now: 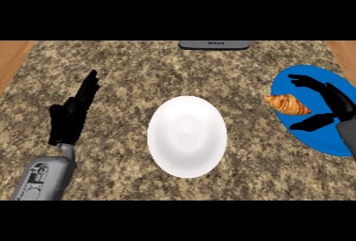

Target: Pick the croissant from the plate and place it in the plate

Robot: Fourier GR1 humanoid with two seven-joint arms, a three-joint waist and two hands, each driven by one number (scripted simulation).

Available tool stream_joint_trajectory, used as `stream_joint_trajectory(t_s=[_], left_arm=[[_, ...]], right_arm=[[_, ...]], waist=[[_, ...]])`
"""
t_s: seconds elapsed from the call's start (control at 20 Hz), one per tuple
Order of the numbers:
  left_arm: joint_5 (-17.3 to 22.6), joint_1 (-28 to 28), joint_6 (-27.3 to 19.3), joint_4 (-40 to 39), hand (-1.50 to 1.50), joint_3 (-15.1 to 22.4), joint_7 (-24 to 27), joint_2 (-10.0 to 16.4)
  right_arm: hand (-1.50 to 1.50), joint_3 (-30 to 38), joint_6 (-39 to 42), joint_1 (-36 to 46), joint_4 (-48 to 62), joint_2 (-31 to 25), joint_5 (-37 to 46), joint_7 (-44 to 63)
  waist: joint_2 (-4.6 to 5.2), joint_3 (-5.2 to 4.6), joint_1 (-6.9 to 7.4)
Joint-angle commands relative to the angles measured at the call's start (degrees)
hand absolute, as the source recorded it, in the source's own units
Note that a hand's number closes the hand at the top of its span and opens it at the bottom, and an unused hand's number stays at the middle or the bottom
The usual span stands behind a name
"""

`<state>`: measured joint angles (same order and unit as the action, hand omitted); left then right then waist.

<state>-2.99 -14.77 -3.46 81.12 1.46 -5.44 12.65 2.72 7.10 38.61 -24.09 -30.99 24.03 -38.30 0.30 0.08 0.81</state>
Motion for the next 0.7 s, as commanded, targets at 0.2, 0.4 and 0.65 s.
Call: stream_joint_trajectory(t_s=[0.2, 0.4, 0.65], left_arm=[[-0.5, 2.2, 0.0, 1.7, 0.00, 0.2, 0.6, -0.3], [-0.8, 0.9, 0.5, 0.5, 0.00, -0.1, 1.0, -0.1], [-0.7, -2.2, -0.2, -1.6, 0.00, -0.9, -0.4, -0.8]], right_arm=[[-1.50, 13.2, 8.0, 0.3, 4.6, -5.3, -12.9, -2.1], [-1.50, 17.2, 11.2, 2.8, 9.1, -11.8, -15.6, 1.2], [-1.50, 21.2, 19.6, 0.9, 13.3, -21.1, -18.8, -0.4]], waist=[[-0.12, 0.02, -0.03], [0.23, 0.05, 0.42], [0.61, 0.16, 0.59]])
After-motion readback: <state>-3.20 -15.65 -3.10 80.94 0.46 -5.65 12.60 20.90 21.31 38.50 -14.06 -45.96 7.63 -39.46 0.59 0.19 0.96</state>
